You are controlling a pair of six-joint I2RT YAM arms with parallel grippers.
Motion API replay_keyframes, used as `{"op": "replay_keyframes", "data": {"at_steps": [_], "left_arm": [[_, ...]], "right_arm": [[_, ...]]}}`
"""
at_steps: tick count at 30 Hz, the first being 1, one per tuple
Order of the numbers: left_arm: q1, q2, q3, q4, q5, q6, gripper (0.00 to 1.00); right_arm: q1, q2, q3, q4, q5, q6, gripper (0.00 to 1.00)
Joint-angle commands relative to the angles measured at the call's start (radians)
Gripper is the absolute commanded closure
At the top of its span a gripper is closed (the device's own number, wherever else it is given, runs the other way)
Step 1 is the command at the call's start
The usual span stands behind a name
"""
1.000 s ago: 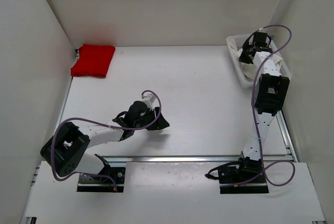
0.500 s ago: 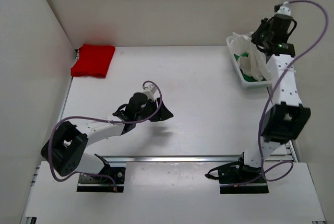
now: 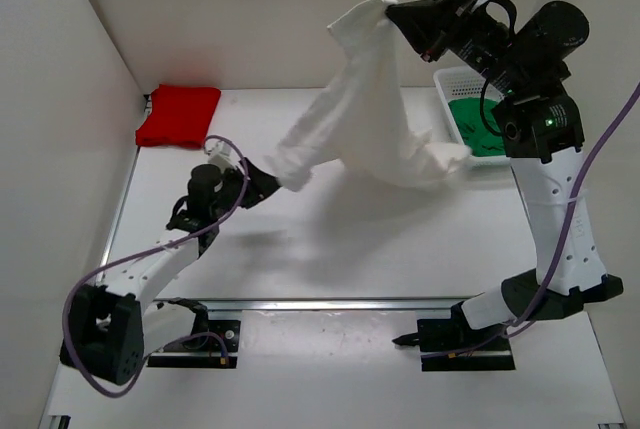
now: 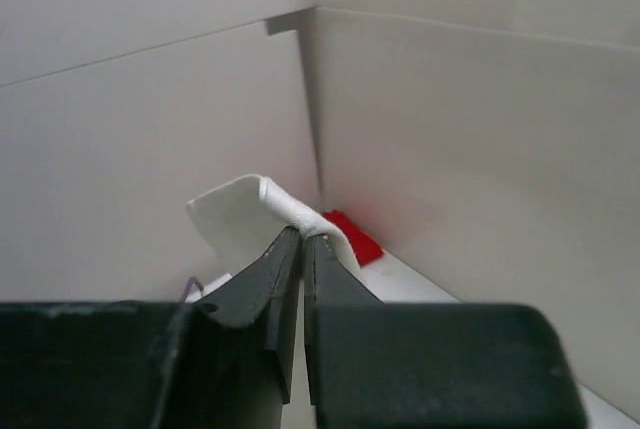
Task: Fold and stack the t-shirts
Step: Move the tshirt to the center of the board
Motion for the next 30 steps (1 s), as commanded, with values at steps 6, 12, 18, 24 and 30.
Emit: {"op": "replay_keyframes", "data": {"at_steps": [6, 12, 18, 24, 30], "left_arm": [[0.146, -0.205, -0.026, -0.097, 0.006, 0.012, 0.40], [0.165, -0.221, -0.046, -0.128, -0.032, 0.046, 0.40], [0.032, -0.152, -0.028, -0.141, -0.133, 0.086, 0.39], [-0.073, 0.003, 0.040, -0.047, -0.103, 0.030, 0.40], [-0.059, 0.065, 0.158, -0.013, -0.028, -0.009, 0.40]], "right_arm": [[-0.126, 0.022, -0.284, 0.286, -0.270, 0.228, 1.00], [-0.056, 0.231, -0.308, 0.159, -0.104, 0.121, 1.00], [-0.001, 0.319, -0.223, 0.056, 0.022, 0.027, 1.00], [-0.073, 0.216, -0.059, -0.036, 0.127, -0.002, 1.00], [0.187, 0.113, 0.185, -0.085, 0.395, -0.192, 1.00]]}}
